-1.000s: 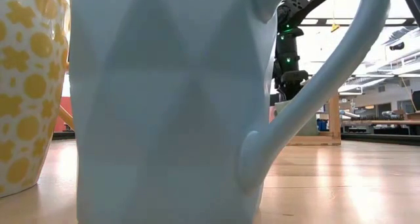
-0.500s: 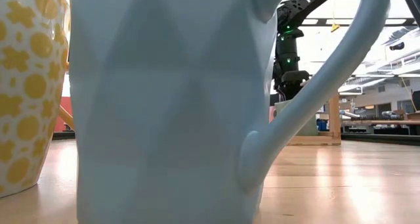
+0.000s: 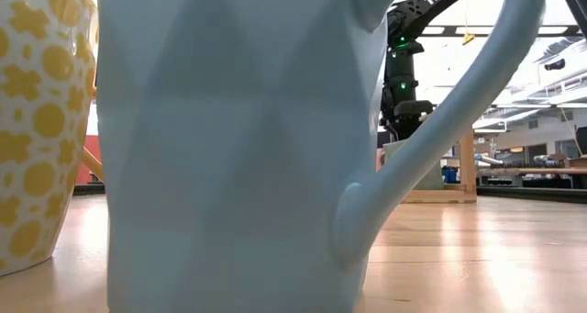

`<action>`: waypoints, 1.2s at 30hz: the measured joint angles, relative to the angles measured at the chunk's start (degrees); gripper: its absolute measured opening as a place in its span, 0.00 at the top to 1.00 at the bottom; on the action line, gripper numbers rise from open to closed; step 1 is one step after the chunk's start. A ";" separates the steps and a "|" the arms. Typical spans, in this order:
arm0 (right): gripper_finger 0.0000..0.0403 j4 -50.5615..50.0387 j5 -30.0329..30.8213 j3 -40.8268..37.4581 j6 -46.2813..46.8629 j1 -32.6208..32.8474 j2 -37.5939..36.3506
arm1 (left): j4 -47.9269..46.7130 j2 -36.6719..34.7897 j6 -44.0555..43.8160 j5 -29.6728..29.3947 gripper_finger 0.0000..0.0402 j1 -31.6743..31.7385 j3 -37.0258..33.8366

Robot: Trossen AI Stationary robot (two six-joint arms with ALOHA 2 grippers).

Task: Place coffee mugs
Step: Put the green mug on the shelf

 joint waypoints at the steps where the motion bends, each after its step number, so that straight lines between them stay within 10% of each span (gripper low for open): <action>1: 0.89 0.07 0.57 -0.01 0.01 0.00 0.04 | 0.01 0.00 0.00 0.00 0.93 0.01 0.00; 36: 0.55 0.12 2.45 -0.04 0.01 0.00 0.10 | 0.01 0.01 0.02 0.00 0.93 0.02 0.00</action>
